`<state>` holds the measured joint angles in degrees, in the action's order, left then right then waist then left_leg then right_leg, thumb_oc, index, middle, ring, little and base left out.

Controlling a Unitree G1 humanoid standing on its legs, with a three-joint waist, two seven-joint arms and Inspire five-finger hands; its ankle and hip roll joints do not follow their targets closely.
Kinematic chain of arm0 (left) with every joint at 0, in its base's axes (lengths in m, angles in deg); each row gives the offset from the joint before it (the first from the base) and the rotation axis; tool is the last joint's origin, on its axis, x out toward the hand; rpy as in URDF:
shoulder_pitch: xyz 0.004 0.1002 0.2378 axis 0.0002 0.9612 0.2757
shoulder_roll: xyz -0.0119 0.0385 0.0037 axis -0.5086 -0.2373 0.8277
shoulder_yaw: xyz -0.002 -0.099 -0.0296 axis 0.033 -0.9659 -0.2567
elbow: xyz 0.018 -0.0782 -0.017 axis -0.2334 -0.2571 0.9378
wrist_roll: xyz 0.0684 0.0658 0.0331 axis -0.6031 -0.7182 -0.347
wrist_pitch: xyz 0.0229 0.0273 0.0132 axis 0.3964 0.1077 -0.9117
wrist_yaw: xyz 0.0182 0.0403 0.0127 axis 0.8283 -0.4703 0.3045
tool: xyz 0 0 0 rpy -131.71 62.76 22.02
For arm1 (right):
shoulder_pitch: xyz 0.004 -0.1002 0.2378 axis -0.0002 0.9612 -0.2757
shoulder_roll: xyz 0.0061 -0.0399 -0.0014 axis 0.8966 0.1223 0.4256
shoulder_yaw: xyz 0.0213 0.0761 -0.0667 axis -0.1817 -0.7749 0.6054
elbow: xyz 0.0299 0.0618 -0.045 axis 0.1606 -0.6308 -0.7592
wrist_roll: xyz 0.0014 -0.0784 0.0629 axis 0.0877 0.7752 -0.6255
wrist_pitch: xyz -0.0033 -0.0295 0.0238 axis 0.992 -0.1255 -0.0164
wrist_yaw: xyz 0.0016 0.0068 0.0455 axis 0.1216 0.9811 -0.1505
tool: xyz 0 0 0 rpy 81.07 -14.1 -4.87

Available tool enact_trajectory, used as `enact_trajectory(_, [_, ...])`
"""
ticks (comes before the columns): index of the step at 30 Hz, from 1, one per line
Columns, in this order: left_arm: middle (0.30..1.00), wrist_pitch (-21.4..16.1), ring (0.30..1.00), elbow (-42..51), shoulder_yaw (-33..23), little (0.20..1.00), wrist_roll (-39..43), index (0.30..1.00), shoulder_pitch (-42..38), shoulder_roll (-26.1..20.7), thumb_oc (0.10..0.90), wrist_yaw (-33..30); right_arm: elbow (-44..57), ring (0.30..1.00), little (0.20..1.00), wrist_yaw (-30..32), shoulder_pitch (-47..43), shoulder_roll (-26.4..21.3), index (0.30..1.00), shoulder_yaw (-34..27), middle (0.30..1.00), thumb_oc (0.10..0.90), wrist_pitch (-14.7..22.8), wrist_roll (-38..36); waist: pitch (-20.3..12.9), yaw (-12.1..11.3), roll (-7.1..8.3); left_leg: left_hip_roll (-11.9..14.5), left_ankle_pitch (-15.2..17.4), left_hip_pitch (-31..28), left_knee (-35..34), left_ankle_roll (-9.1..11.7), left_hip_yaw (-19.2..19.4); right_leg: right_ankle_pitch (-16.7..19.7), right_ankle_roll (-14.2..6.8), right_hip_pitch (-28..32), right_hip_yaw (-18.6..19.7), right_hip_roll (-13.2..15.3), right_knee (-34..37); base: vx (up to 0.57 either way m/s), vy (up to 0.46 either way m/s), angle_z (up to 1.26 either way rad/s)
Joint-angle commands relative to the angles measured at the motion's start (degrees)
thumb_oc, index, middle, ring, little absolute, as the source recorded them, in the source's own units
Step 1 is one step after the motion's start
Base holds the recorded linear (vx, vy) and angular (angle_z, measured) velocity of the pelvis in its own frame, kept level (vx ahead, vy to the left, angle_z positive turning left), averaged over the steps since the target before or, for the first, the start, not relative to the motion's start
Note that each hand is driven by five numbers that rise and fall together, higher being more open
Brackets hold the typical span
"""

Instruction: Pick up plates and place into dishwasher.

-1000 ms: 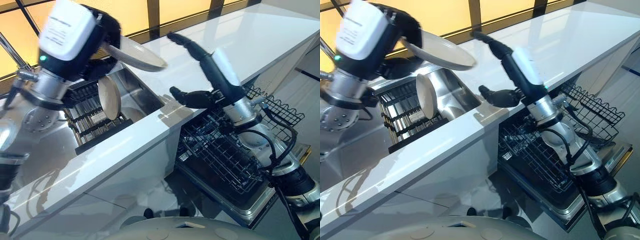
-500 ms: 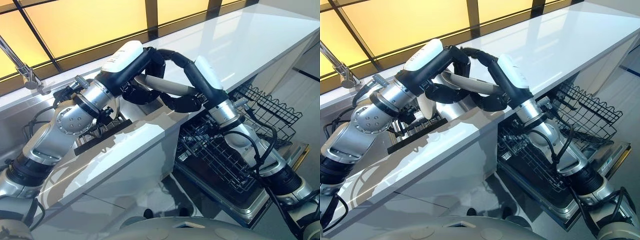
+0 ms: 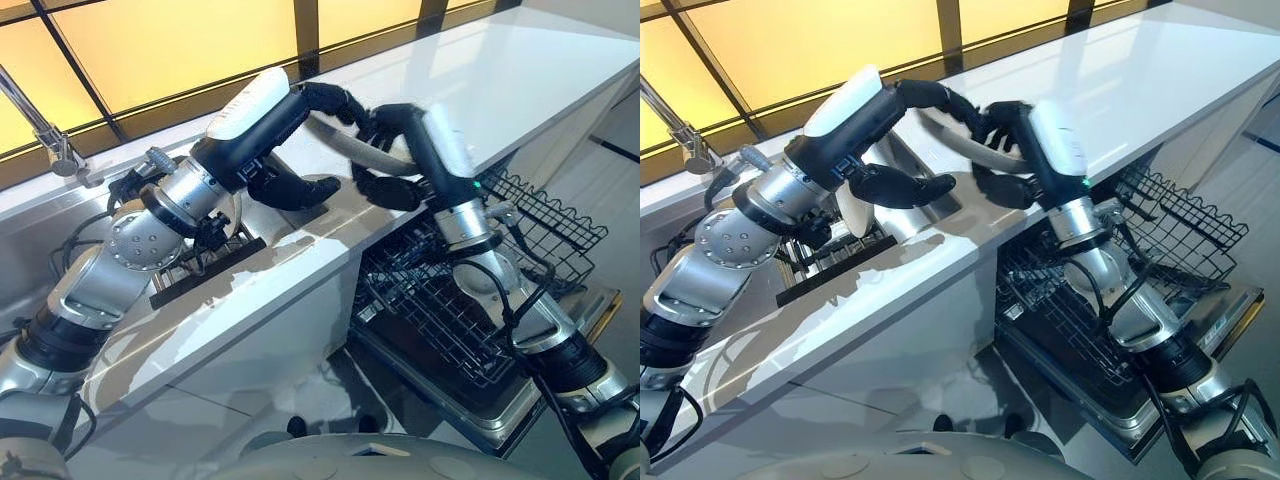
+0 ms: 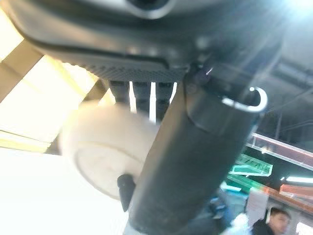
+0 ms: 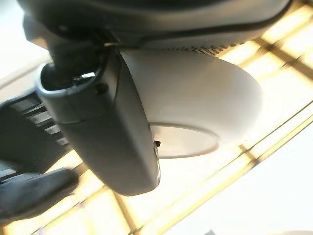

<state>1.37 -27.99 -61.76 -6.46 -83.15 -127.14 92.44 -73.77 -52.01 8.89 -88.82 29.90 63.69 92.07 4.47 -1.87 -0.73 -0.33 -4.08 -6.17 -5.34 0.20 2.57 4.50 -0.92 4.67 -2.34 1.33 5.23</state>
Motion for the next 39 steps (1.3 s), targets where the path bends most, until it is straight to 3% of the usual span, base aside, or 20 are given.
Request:
enact_trajectory(1, [0.900, -4.20, 0.900, -0.11, -6.18, 0.900, 5.64, 0.900, -2.12, -1.14, 0.800, -4.04, 1.04, 0.300, 0.200, 10.06, -4.09, -1.58, 0.300, -10.68, 0.300, 0.100, 2.65, 1.77, -4.02, 0.45, 0.49, -3.06, 7.31, -0.60, 0.40, -0.73, -0.62, -5.03, -4.36, 1.41, -2.90, 0.07, -1.35, 0.00, 0.000, 0.00])
enact_trajectory(7, [0.900, -5.34, 0.900, -7.04, -11.36, 0.900, 3.85, 0.900, -0.60, -4.13, 0.800, -11.27, -12.59, 0.300, 0.200, 22.09, -5.35, -4.70, 0.300, -18.10, 0.300, 0.100, 4.25, -0.50, -4.29, -0.15, 0.79, -3.19, 7.37, -0.77, 0.41, -0.60, -1.11, -5.02, -4.25, 1.82, -3.67, 0.14, -1.15, 0.01, 0.001, 0.04])
enact_trajectory(15, [0.900, -3.65, 0.900, -19.22, -20.09, 0.900, 0.58, 0.900, 5.28, -7.52, 0.800, -18.20, -25.57, 0.300, 0.200, 24.47, -0.09, -9.83, 0.300, -28.20, 0.300, 0.100, 2.02, -9.55, -4.56, -0.36, 0.80, -3.19, 7.20, -0.53, 0.34, -0.24, -1.46, -4.96, -4.28, 1.93, -4.11, 0.24, -0.75, 0.02, 0.002, 0.05])
enact_trajectory(20, [0.900, -2.13, 0.900, -25.02, -21.66, 0.900, -0.48, 0.900, 6.21, -8.90, 0.800, -19.63, -33.18, 0.300, 0.200, 18.53, 2.87, -10.44, 0.300, -29.74, 0.300, 0.100, 0.23, -15.45, -4.45, -0.08, 0.66, -3.14, 7.18, -0.52, 0.34, -0.03, -1.26, -5.09, -4.37, 1.89, -4.17, 0.41, -0.92, 0.02, -0.010, 0.01])
enact_trajectory(23, [0.900, -1.60, 0.900, -28.02, -21.67, 0.900, -0.64, 0.900, 6.13, -10.01, 0.800, -20.26, -38.46, 0.300, 0.200, 13.75, 4.50, -10.84, 0.300, -28.76, 0.300, 0.100, -1.32, -14.52, -4.23, -0.11, 0.64, -3.10, 7.09, -0.50, 0.34, 0.04, -1.13, -5.21, -4.50, 1.77, -4.43, 0.63, -1.29, 0.03, -0.024, 0.01])
enact_trajectory(31, [0.900, 2.79, 0.900, -35.01, -19.91, 0.900, 0.78, 0.900, 4.26, -14.19, 0.800, -20.84, -45.67, 0.300, 0.200, -0.14, 6.17, -15.85, 0.300, -23.22, 0.300, 0.100, -3.55, -14.36, -2.73, -0.23, 0.80, -2.64, 6.68, -0.48, 0.34, 0.52, -1.31, -5.68, -4.51, 1.56, -5.83, 0.96, -2.33, 0.08, -0.092, 0.04])
enact_trajectory(39, [0.900, 3.81, 0.900, -37.11, -16.61, 0.900, -0.96, 0.900, 1.67, -14.16, 0.800, -21.70, -48.99, 0.300, 0.200, -7.22, 0.79, -18.57, 0.300, -15.85, 0.300, 0.100, -7.44, -13.29, -0.21, -1.24, 0.48, -1.84, 5.50, 0.92, 0.60, 1.35, -2.40, -6.47, -3.93, 0.46, -6.96, 0.79, -3.75, 0.07, -0.090, 0.13])
